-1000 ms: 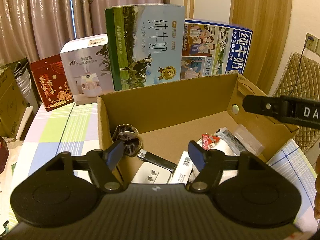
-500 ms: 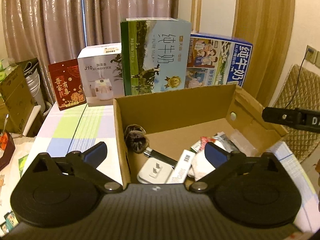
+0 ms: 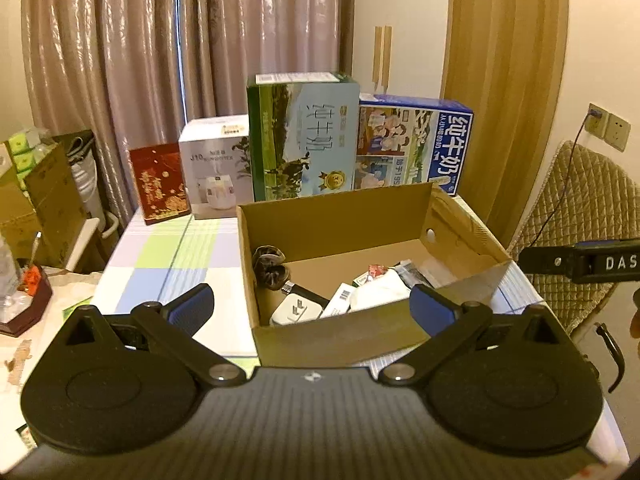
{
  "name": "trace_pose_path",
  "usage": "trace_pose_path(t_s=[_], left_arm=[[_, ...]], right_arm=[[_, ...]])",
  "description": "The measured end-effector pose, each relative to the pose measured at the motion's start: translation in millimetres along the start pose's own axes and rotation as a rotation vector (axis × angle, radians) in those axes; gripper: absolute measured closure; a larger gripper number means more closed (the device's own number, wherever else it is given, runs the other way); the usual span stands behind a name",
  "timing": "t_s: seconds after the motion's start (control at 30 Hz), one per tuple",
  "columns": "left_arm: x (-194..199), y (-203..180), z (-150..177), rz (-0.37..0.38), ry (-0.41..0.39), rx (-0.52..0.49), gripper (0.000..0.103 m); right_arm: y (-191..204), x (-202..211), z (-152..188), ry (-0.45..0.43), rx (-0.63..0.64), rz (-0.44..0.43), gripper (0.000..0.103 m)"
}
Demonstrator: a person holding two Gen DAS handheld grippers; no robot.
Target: Organize objects
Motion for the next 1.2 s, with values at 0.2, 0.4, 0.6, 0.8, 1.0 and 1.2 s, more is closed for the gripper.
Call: trace_pose_path(t_s=[0.2,0.4,0.6,0.8,1.0,1.2], left_arm=[[52,-6,12,-0.008,0.003,0.021,0.001],[101,-17,27,-0.001,0.005,0.038,0.001],[136,-27,46,-0.045,0.001,0.006,0.001],[153,-36,72,-0.039,0.033,0.027,0.001],[164,-40,94,-0.032,0.045,0.069,0.001],[172,-44,113,-0.027,0.057,0.084,0.001]], right_arm=[[5,52,7,0.004,0.017,-0.011,0.002],[16,94,32,0.005,0.044,-0.018,0.002],[23,127,60,0.009,0.059,-0.030,0.002],[17,151,85,0.008,0.020,-0.024,0.002],[13,169,110,0.015,-0.001,-0.011,0.002],[19,182,135,0.031,0.028,0.000,0.002]])
Point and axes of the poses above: each gripper's, at about its wrist camera, not at the fingertips, and x roughly against the way its jaws point, y to its left, z to its underside, the point moved 10 cm from there along -x, roughly the way its jaws point, and after that the axes turned 1 degree about x, right-handed, at the moved point
